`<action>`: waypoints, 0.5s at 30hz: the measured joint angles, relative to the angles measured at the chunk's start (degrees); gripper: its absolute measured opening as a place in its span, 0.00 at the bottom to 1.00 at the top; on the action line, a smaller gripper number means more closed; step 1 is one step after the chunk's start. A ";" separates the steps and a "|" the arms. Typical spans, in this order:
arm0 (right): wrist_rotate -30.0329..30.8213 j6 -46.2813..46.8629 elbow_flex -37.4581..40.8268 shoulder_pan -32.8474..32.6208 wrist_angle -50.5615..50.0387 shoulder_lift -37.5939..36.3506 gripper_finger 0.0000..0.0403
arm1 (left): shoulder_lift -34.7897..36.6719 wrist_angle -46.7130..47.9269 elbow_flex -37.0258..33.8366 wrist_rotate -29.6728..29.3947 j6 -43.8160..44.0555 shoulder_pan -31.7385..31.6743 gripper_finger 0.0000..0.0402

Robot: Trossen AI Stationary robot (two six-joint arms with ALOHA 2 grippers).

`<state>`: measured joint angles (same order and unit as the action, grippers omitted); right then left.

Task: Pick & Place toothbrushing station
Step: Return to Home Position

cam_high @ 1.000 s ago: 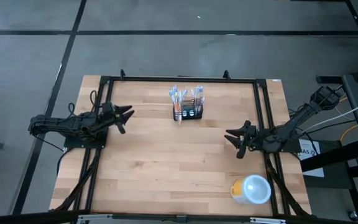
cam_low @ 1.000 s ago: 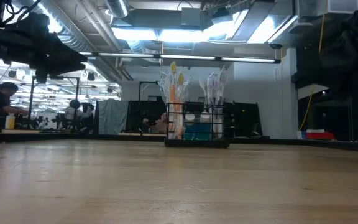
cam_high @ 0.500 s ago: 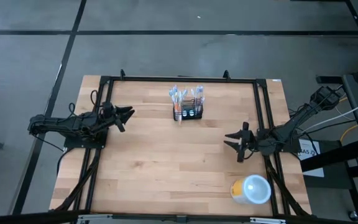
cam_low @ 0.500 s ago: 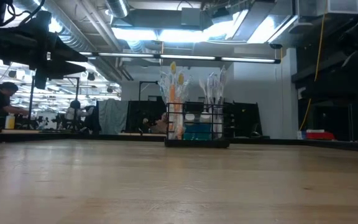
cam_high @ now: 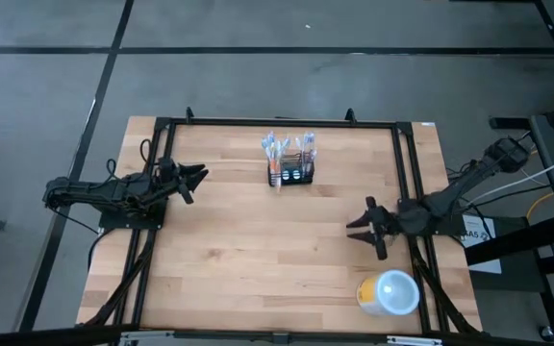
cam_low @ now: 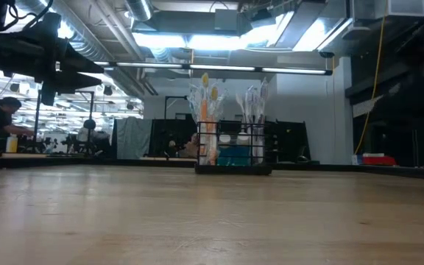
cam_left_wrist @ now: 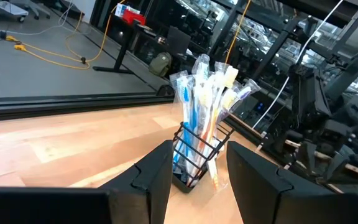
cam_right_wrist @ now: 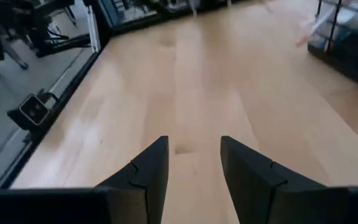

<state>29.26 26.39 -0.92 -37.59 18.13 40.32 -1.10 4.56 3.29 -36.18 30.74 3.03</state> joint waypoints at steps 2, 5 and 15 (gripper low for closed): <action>-8.48 0.02 -0.14 6.10 -4.63 -3.25 0.37 | 0.00 0.02 0.00 0.02 0.00 0.00 0.36; -18.83 -0.07 -0.04 14.15 -16.62 -8.23 0.37 | 0.00 0.00 0.00 0.05 0.00 0.00 0.36; -28.75 10.43 -0.32 28.96 -18.97 -27.26 0.37 | 0.00 0.00 0.00 0.04 0.00 -0.01 0.36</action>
<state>0.51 36.82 -1.23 -8.63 -0.85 13.06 -1.11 4.56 3.29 -36.14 30.74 3.01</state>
